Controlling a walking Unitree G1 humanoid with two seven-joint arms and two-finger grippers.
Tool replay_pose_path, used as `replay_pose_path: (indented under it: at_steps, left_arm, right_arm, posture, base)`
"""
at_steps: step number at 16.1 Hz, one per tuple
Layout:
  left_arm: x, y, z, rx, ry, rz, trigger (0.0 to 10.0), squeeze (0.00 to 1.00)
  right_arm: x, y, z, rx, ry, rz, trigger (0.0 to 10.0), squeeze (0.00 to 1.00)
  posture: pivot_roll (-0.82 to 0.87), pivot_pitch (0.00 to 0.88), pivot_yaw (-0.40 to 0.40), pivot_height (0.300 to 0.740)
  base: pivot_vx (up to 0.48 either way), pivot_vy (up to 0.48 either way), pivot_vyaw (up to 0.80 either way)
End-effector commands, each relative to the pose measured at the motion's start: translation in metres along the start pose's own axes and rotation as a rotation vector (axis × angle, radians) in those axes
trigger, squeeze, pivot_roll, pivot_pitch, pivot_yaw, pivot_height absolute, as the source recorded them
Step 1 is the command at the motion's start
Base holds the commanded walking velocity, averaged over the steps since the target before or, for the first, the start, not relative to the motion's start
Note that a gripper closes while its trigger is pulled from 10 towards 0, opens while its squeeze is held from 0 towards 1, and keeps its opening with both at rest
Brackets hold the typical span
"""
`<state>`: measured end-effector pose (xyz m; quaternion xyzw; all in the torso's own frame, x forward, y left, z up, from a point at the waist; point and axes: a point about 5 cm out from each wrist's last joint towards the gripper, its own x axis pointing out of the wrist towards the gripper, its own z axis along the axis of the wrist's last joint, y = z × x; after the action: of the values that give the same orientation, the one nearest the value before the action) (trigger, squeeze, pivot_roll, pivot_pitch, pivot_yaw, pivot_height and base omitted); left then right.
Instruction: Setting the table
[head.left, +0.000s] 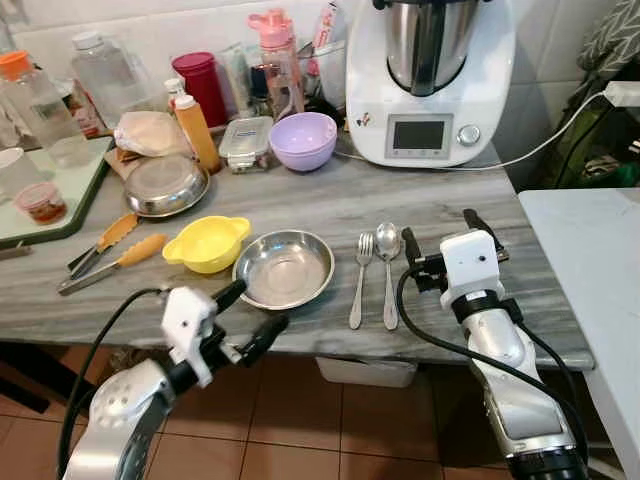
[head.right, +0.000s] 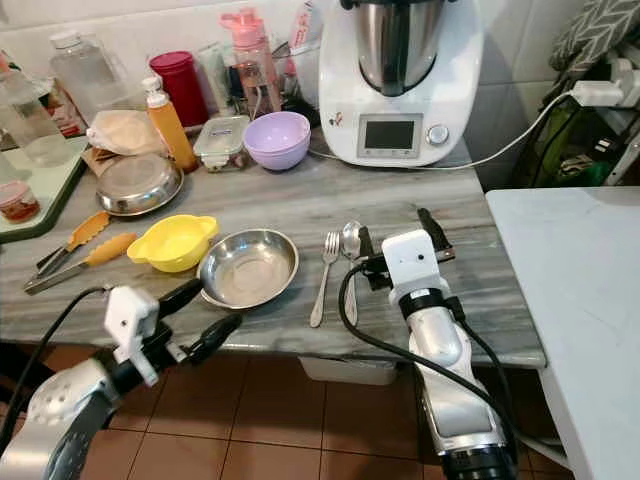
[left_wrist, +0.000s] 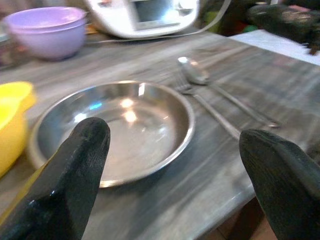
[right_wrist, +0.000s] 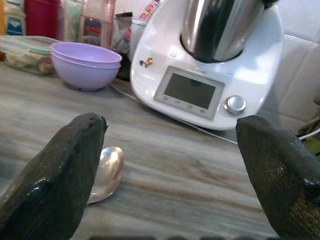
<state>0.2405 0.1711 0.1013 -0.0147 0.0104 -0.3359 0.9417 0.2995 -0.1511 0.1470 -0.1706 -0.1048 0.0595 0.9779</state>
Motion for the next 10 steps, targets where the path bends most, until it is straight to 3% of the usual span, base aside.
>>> replay_pose_path:
  at_steps: [1,4,9,10]
  left_arm:
    - [-0.006,0.005,0.004,0.019,-0.007,0.053,10.0,0.00]
    - [-0.018,0.014,0.000,0.002,-0.033,0.243,10.0,0.00]
    - [-0.025,0.016,-0.003,-0.038,-0.047,0.394,10.0,0.00]
    - [-0.028,0.020,-0.004,-0.027,-0.049,0.465,10.0,0.00]
  right_arm:
    - [0.000,0.005,0.000,0.007,-0.010,0.034,10.0,1.00]
    - [0.005,0.013,0.010,-0.007,-0.070,0.103,10.0,1.00]
    - [0.003,0.017,0.000,0.035,-0.019,0.111,10.0,1.00]
    - [0.003,0.017,-0.002,0.037,-0.013,0.110,10.0,1.00]
  posture:
    - [-0.17,0.000,0.095,0.740]
    - [-0.15,0.000,0.078,0.740]
    - [-0.13,0.000,0.066,0.740]
    - [-0.13,0.000,0.066,0.740]
  base:
    - [0.000,0.000,0.00]
    - [0.000,0.000,0.00]
    - [0.000,0.000,0.00]
    - [0.000,0.000,0.00]
